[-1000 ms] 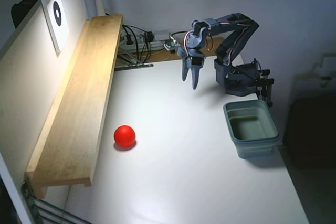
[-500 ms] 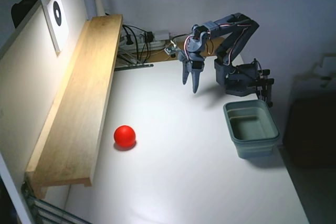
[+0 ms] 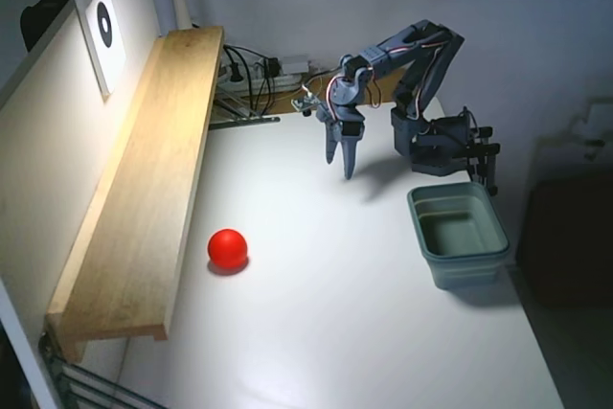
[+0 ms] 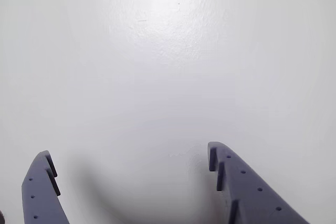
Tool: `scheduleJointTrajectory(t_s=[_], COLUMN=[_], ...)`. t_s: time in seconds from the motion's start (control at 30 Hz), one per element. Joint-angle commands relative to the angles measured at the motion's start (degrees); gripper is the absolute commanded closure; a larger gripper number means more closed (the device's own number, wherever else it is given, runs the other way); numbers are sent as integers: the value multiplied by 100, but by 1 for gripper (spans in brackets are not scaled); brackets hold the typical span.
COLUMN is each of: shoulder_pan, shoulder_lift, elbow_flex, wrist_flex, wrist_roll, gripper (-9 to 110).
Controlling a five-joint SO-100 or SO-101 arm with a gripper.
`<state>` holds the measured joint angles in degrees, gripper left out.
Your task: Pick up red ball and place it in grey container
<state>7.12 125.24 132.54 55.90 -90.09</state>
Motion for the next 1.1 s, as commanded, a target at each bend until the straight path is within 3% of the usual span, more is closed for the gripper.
scheduleJointTrajectory(t_s=[0.0, 1.07], shoulder_pan=[83, -458], shoulder_lift=[-153, -1704], elbow_flex=[-346, -1198], wrist_flex=[-126, -825], wrist_roll=[9, 9], gripper=[63, 63])
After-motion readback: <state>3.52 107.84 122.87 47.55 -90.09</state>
